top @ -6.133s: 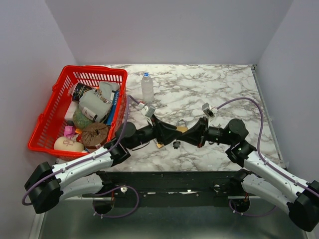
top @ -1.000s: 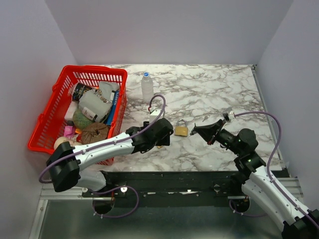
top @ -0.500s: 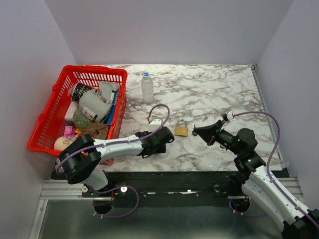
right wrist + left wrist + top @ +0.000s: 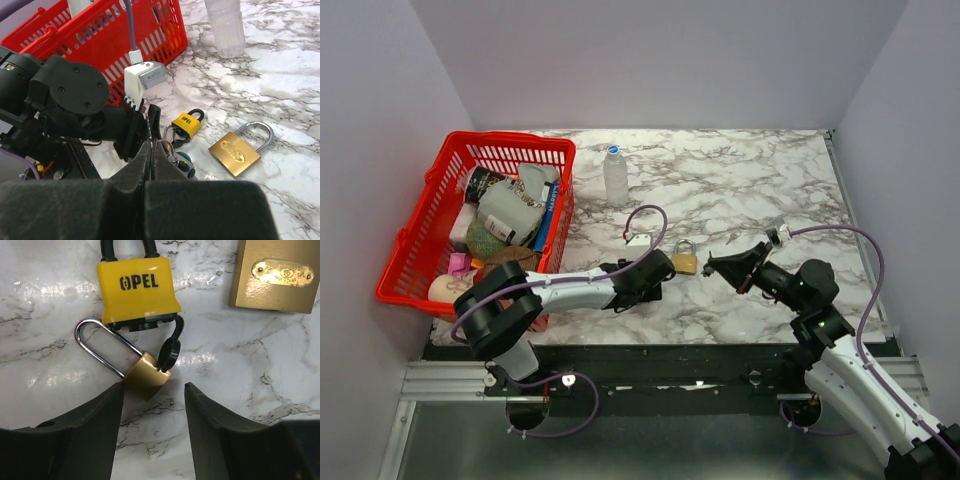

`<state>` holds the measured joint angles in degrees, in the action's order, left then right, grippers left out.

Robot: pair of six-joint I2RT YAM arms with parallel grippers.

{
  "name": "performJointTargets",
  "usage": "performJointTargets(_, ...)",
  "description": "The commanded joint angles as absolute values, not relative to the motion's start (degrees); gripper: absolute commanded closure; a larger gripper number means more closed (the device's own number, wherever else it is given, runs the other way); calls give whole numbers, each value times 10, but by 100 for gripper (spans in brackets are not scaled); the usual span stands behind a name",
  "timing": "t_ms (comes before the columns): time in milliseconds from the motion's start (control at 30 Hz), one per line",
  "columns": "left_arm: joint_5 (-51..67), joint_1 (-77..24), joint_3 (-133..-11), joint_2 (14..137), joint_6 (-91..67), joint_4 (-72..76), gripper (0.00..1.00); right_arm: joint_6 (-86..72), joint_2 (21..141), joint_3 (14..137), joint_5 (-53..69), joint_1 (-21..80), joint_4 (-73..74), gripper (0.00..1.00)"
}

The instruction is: Unlock with the key

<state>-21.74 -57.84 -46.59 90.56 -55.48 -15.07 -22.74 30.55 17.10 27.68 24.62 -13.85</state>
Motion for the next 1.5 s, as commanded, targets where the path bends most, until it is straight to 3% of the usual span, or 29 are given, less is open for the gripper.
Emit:
performJointTargets(0, -227, -577, -475, 938, -548, -158, 39, -241, 294, 172, 292, 243, -147, 99)
performJointTargets(267, -272, -572, -495, 952, -534, -207, 39, -247, 294, 173, 298, 243, -148, 99)
performJointTargets(967, -255, -493, -499, 971, -423, -124, 39, -250, 298, 169, 308, 243, -142, 99)
performJointTargets(1467, -201, -451, -535, 998, -370, -128, 24, -248, 294, 175, 309, 243, -127, 99)
